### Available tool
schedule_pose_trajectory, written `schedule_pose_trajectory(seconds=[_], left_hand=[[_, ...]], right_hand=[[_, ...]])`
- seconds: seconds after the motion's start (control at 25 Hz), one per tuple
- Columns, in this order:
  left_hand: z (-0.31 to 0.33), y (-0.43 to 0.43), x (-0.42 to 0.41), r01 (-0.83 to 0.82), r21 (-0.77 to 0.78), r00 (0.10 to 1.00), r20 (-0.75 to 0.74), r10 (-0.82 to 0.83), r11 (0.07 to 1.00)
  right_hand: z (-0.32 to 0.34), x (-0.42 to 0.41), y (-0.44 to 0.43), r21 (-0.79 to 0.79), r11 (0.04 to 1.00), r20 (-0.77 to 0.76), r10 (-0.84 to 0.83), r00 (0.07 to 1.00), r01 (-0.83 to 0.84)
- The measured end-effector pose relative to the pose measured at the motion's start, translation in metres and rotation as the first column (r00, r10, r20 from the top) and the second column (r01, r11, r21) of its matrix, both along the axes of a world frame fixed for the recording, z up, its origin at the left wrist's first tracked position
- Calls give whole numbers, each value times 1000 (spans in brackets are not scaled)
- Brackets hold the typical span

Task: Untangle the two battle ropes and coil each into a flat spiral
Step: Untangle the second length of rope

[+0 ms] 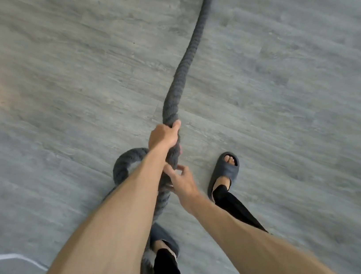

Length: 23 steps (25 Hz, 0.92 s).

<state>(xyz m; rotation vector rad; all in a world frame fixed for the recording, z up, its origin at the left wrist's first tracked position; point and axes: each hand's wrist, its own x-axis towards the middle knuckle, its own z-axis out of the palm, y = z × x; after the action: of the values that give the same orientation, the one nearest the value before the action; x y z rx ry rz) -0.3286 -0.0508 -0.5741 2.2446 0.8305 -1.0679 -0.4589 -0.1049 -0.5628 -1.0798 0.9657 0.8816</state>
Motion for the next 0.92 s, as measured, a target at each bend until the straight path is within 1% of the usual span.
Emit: schedule_pose_trajectory(seconds=[0.12, 0.16, 0.2, 0.28, 0.32, 0.36, 0.4, 0.44, 0.52, 0.56, 0.6, 0.64, 0.68, 0.72, 0.8, 0.84, 0.88, 0.92], left_hand=[[1, 20, 1, -101, -251, 995, -26, 98, 963], [3, 28, -6, -87, -315, 996, -17, 86, 945], [5, 36, -14, -55, -362, 998, 0, 59, 931], [9, 62, -33, 28, -408, 997, 81, 6, 913], [11, 80, -42, 120, -396, 988, 142, -68, 910], [14, 101, -54, 264, -340, 955, 226, -194, 902], [22, 119, -65, 411, -246, 896, 289, -338, 878], [31, 130, -77, 542, -164, 816, 337, -470, 824], [48, 132, -100, 764, -30, 604, 382, -699, 644], [64, 124, -113, 826, 5, 513, 405, -757, 563], [77, 114, -126, 853, -1, 473, 424, -773, 521], [91, 105, -139, 863, -44, 472, 428, -771, 504], [103, 100, -150, 858, -94, 496, 402, -769, 505], [106, 100, -160, 852, -142, 519, 348, -780, 504], [111, 105, -177, 868, -221, 487, 208, -848, 444], [113, 104, -183, 860, -264, 485, 156, -860, 437], [114, 99, -188, 833, -304, 519, 138, -844, 462], [117, 90, -190, 779, -344, 594, 141, -792, 524]], right_hand=[[20, -14, 50, -61, 985, 89, -153, 984, 159], [27, -19, 63, -68, 970, 117, -226, 967, 235], [32, -20, 72, -39, 938, 124, -338, 933, 344], [35, -20, 77, 66, 814, 68, -580, 812, 577], [36, -21, 73, 74, 755, 45, -655, 755, 651], [39, -25, 69, 55, 721, 42, -692, 720, 690], [41, -30, 63, 18, 720, 49, -694, 718, 694], [44, -36, 56, -15, 736, 61, -675, 736, 677], [49, -47, 41, -11, 758, 82, -650, 756, 653], [52, -53, 31, 4, 775, 85, -630, 772, 632], [57, -58, 20, 22, 810, 88, -585, 806, 586], [59, -60, 5, 43, 847, 91, -531, 842, 529], [59, -62, -10, 66, 875, 98, -485, 869, 480], [59, -63, -25, 91, 892, 101, -451, 887, 444], [56, -67, -45, 107, 906, 101, -420, 902, 409], [56, -70, -48, 118, 892, 117, -449, 886, 437], [51, -75, -51, 154, 853, 126, -517, 847, 498], [47, -81, -52, 207, 797, 129, -597, 792, 567]])
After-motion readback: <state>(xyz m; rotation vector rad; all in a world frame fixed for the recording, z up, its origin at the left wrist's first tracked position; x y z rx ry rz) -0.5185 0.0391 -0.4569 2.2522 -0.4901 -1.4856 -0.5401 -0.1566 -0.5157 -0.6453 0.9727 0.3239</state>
